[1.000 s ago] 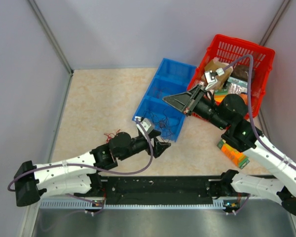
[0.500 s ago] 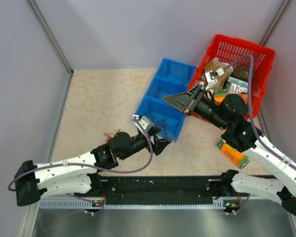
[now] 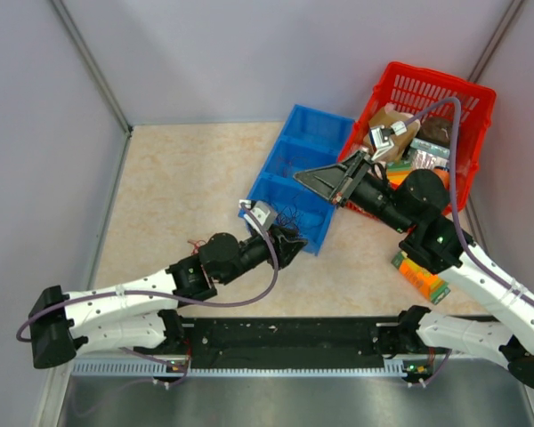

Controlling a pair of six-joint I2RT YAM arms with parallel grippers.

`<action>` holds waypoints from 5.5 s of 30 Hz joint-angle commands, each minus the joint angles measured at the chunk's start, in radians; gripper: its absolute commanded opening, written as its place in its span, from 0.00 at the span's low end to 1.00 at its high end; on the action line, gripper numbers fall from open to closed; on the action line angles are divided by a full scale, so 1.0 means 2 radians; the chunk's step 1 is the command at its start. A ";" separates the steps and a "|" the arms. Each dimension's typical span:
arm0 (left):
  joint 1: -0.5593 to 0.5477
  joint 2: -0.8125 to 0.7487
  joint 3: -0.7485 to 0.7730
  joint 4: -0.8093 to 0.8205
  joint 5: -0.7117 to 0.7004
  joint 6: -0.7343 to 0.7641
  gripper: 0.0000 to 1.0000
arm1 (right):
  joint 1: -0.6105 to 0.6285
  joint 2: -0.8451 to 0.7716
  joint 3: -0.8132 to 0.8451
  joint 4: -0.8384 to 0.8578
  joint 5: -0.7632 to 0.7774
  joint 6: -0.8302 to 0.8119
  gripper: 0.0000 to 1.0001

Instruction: Untangle the cables

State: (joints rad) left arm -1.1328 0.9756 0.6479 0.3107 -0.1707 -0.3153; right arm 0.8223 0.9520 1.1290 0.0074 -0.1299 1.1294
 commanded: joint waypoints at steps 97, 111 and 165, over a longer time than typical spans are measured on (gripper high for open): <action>0.007 -0.090 -0.033 -0.345 -0.097 -0.171 0.09 | -0.120 -0.169 -0.383 -0.139 -0.090 -0.178 0.10; 0.013 -0.021 -0.044 -0.264 -0.014 -0.181 0.54 | 0.003 0.017 -0.338 -0.028 -0.077 -0.201 0.64; 0.021 -0.396 0.016 -0.418 -0.169 -0.150 0.67 | -0.069 0.223 0.262 0.015 0.195 -0.484 0.00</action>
State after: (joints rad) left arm -1.0927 0.2359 0.6415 -0.5007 -0.4839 -0.6033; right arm 0.7834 1.2633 1.5703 0.0360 0.1726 0.2539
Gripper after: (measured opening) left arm 0.660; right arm 0.008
